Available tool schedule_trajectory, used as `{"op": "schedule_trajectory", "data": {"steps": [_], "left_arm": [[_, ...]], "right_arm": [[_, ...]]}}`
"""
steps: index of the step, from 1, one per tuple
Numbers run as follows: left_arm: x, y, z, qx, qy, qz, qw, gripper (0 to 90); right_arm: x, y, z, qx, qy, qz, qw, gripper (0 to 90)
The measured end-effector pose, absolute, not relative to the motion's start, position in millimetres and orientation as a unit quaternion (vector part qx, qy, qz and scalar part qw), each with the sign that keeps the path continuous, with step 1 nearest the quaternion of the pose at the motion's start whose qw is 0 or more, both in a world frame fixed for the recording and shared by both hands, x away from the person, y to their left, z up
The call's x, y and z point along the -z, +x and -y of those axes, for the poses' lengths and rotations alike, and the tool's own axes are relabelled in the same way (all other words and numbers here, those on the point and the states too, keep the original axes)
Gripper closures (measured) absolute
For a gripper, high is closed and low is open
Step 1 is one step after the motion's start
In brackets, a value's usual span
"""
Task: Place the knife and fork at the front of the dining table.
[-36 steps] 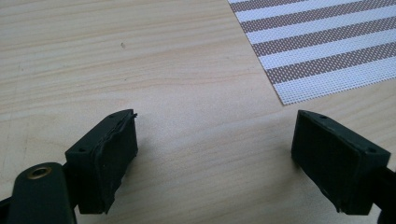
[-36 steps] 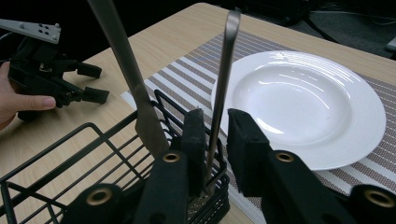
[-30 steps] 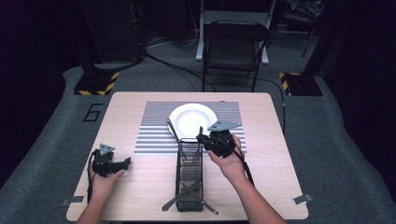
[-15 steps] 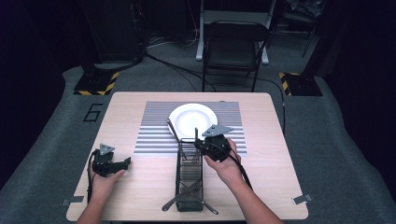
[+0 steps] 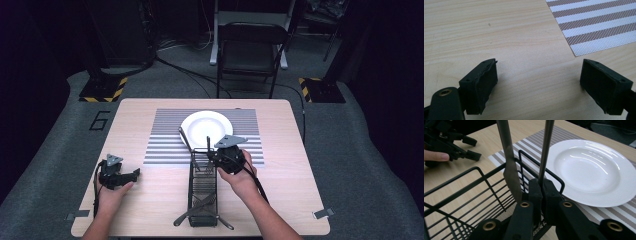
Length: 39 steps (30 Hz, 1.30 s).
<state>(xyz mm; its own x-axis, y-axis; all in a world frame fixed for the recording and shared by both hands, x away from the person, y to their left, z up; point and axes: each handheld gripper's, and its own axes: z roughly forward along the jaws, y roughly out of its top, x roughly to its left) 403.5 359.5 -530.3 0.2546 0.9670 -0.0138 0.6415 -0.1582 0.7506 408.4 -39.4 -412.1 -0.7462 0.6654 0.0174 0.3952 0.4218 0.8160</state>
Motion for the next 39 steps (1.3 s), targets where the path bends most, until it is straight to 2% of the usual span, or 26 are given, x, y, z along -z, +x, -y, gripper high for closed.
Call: {"op": "schedule_trajectory", "data": {"steps": [39], "left_arm": [[530, 404, -359, -0.247, 0.720, -0.558, 0.330, 14.3]], "right_arm": [[336, 396, 53, -0.467, 0.304, -0.822, 0.120, 87.1]]}}
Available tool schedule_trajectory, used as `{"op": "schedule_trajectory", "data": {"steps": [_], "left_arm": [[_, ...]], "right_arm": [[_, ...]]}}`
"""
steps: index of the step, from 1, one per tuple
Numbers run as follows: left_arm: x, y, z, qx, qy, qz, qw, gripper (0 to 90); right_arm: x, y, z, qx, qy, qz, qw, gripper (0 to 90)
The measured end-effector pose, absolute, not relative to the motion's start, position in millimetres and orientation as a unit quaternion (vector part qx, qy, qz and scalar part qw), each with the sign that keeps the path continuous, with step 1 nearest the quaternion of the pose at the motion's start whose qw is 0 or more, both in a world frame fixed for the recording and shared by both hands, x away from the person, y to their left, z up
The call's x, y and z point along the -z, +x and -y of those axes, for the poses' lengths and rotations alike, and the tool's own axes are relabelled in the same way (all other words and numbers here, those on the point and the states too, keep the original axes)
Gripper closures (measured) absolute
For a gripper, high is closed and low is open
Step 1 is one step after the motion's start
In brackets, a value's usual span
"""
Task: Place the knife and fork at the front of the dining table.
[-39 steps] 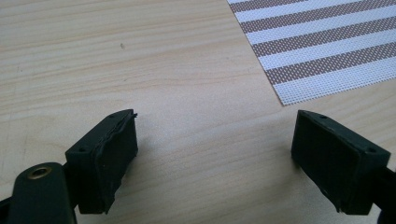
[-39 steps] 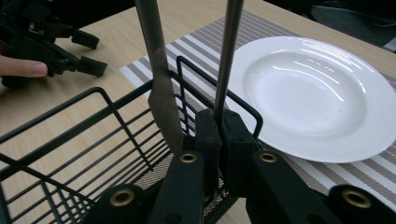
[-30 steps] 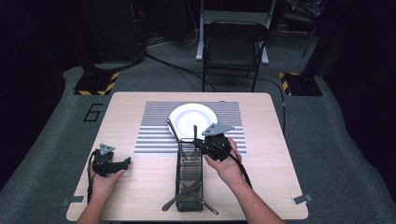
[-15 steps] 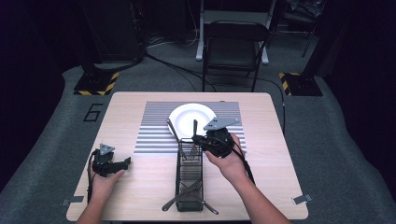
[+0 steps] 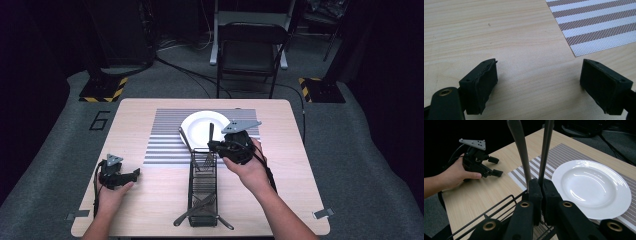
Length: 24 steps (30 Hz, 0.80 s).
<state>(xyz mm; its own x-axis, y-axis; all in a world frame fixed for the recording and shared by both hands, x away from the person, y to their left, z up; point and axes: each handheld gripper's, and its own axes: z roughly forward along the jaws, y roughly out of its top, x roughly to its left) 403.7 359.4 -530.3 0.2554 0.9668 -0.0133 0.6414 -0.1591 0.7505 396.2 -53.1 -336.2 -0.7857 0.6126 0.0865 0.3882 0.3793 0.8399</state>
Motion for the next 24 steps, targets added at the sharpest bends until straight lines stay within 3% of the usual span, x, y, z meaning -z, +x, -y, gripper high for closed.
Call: {"op": "schedule_trajectory", "data": {"steps": [24], "left_arm": [[530, 404, -359, -0.247, 0.720, -0.558, 0.330, 14.3]], "right_arm": [[308, 396, 78, -0.463, 0.309, -0.819, 0.137, 87.1]]}}
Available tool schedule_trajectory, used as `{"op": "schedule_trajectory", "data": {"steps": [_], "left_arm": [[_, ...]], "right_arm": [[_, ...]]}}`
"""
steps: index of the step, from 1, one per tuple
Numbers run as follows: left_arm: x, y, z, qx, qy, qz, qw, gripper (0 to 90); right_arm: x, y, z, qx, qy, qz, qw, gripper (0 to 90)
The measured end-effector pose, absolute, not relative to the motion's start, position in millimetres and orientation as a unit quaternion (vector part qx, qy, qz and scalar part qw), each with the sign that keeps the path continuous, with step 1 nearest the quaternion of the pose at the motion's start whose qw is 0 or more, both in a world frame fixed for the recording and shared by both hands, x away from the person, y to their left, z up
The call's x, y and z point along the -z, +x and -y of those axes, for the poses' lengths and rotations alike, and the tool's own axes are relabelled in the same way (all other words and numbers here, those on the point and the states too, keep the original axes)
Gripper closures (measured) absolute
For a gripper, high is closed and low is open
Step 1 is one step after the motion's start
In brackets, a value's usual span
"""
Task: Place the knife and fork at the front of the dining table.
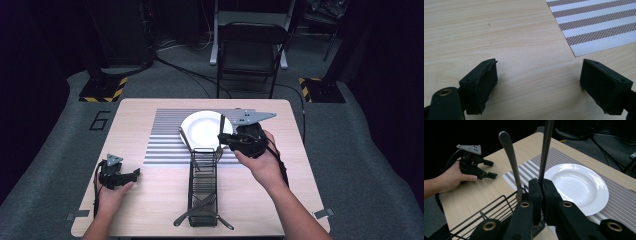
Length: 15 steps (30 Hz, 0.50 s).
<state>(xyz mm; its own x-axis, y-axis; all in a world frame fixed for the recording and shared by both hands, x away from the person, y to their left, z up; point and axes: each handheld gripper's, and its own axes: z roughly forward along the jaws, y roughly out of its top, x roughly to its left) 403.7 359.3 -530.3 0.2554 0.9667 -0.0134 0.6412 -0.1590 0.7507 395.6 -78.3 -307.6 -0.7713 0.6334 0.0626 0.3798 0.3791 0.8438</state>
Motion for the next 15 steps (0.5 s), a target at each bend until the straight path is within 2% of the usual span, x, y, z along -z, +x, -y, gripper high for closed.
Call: {"op": "schedule_trajectory", "data": {"steps": [15], "left_arm": [[530, 404, -359, -0.247, 0.720, -0.558, 0.330, 14.2]], "right_arm": [[312, 401, 105, -0.452, 0.338, -0.810, 0.158, 87.1]]}}
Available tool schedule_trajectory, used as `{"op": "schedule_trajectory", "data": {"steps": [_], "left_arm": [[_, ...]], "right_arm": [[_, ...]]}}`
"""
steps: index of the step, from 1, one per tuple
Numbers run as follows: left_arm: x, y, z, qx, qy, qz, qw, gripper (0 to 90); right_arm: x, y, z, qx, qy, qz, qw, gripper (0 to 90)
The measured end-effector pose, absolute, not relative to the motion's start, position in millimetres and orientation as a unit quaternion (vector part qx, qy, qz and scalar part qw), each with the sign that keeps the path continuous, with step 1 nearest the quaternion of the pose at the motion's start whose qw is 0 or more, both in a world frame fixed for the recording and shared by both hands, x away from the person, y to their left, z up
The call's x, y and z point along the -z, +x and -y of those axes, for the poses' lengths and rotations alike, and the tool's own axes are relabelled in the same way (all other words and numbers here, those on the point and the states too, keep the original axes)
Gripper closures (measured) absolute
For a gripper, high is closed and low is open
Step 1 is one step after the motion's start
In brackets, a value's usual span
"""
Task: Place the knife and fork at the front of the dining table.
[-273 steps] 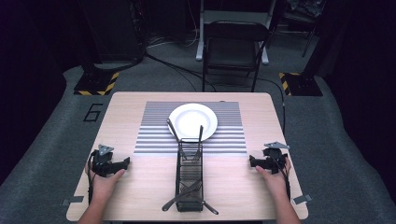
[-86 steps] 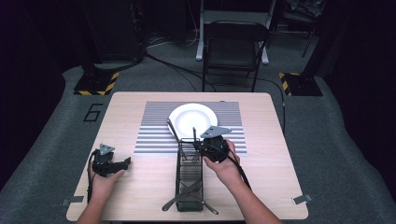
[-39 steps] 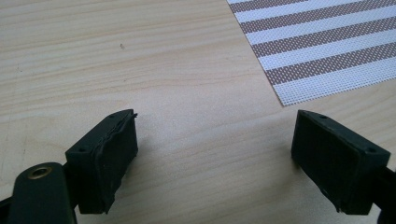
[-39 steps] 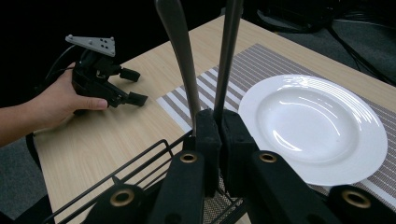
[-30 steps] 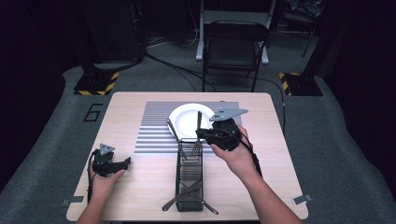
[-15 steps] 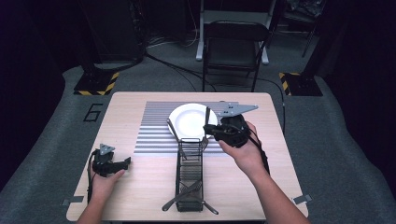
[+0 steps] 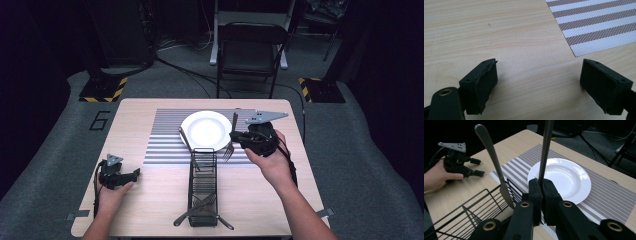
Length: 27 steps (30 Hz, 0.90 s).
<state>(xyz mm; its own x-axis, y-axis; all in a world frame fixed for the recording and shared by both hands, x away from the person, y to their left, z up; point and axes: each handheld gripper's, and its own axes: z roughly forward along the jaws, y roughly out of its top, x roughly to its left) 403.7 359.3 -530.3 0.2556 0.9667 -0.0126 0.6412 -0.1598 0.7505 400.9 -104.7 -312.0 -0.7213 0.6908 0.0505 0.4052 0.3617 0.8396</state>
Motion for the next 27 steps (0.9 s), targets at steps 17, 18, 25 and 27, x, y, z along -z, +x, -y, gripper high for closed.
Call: {"op": "schedule_trajectory", "data": {"steps": [17, 18, 25, 27], "left_arm": [[530, 404, -359, -0.247, 0.720, -0.558, 0.330, 14.2], [530, 404, -359, -0.247, 0.720, -0.558, 0.330, 14.2], [530, 404, -359, -0.247, 0.720, -0.558, 0.330, 14.2], [530, 404, -359, -0.247, 0.721, -0.558, 0.330, 14.3]], "right_arm": [[349, 416, 123, -0.429, 0.375, -0.799, 0.191, 87.1], [352, 417, 123, -0.427, 0.379, -0.798, 0.192, 87.1], [369, 424, 128, -0.422, 0.390, -0.794, 0.199, 87.1], [376, 427, 129, -0.418, 0.395, -0.793, 0.201, 87.1]]}}
